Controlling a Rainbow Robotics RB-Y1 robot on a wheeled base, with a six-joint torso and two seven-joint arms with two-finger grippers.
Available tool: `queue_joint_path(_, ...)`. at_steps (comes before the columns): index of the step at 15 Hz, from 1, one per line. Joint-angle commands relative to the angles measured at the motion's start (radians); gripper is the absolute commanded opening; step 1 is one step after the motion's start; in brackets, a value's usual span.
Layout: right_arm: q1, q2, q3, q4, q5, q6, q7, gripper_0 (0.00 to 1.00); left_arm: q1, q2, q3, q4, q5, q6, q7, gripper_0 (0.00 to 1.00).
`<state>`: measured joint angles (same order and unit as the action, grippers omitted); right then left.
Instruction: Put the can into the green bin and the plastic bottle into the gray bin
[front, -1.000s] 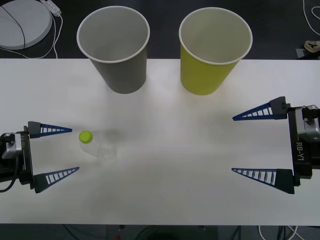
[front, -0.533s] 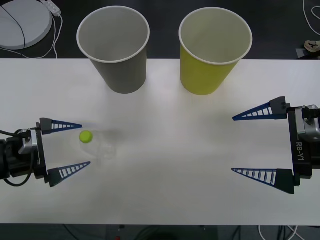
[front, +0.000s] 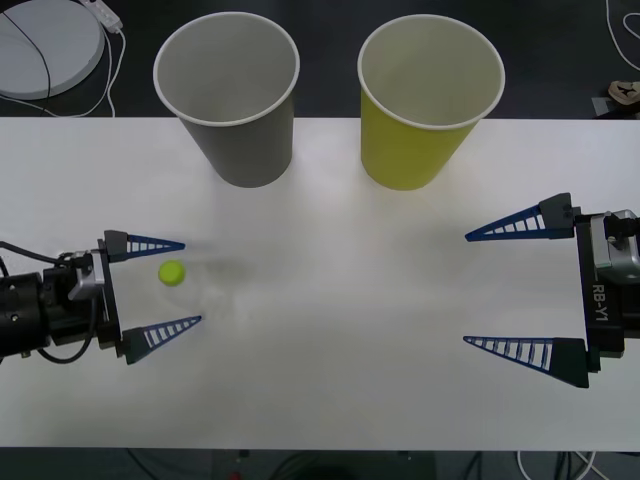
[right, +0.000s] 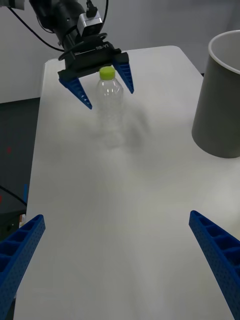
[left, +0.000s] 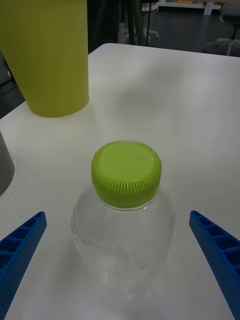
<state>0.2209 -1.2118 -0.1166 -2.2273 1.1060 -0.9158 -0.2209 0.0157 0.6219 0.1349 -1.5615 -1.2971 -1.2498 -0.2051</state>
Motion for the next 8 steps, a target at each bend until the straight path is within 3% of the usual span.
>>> queue_joint_path(1, 0.000, 0.000, 0.000, 0.000, 0.000, 0.000, 0.000, 1.00, -0.016, -0.019, -0.017, 0.000, -0.005, 0.001, 0.015, 1.00)
queue_joint_path(8, 0.000, 0.000, 0.000, 0.000, 0.000, 0.000, 0.000, 1.00, -0.031, -0.054, -0.031, 0.000, -0.045, 0.015, 0.033, 1.00)
